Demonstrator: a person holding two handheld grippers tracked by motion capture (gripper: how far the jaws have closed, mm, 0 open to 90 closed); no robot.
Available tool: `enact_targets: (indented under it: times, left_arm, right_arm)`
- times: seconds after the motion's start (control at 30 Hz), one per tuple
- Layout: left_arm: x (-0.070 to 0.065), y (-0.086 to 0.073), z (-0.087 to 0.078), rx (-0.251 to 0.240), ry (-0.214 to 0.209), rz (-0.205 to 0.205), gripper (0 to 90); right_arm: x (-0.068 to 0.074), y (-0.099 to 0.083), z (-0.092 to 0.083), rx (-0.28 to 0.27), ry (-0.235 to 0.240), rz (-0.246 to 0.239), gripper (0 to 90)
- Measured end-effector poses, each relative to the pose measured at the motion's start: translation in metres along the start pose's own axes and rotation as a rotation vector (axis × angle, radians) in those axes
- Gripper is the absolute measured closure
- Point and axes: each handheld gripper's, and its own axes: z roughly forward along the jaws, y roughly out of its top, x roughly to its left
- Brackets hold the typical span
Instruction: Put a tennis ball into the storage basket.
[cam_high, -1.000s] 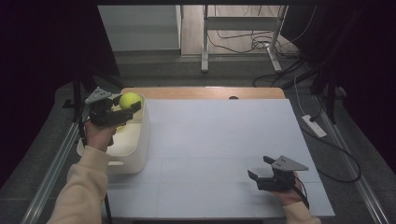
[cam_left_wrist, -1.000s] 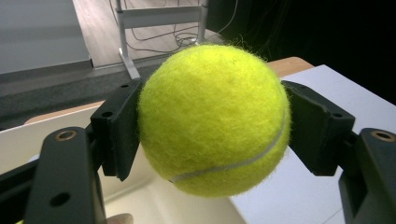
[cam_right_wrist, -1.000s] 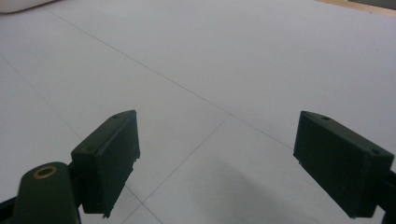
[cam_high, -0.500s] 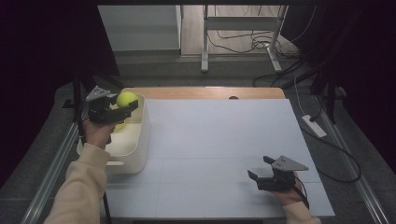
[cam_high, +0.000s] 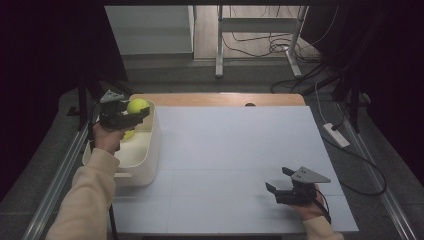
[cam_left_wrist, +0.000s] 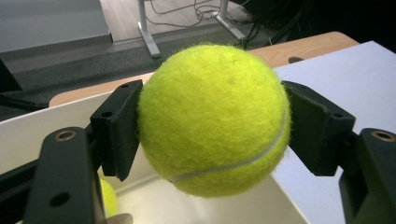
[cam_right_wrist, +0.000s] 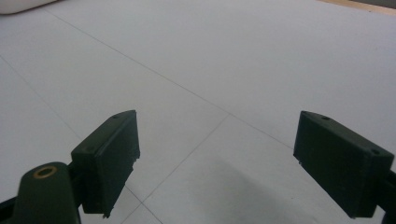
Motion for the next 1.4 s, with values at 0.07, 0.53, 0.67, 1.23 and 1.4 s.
enact_targets:
  times: [0.07, 0.53, 0.67, 1.23, 1.4]
  left_arm:
    - [0.001, 0.0, 0.002, 0.011, 0.003, 0.003, 27.0]
    - [0.01, -0.003, 0.018, 0.11, 0.041, 0.003, 26.9]
    - [0.013, -0.004, 0.021, 0.129, 0.057, -0.004, 26.8]
    - [0.016, 0.0, 0.016, 0.111, 0.073, -0.081, 10.3]
    - [0.013, 0.0, 0.006, 0.067, 0.018, -0.095, 9.7]
  right_arm:
    - [0.0, 0.0, 0.0, 0.0, 0.001, 0.0, 14.4]
    - [0.0, 0.0, 0.0, 0.002, 0.001, -0.001, 14.4]
    - [0.0, 0.0, 0.0, 0.003, 0.001, -0.003, 14.4]
    - [0.0, 0.0, 0.001, 0.007, 0.001, -0.009, 14.5]
    - [0.0, 0.0, 0.001, 0.005, 0.003, -0.007, 14.4]
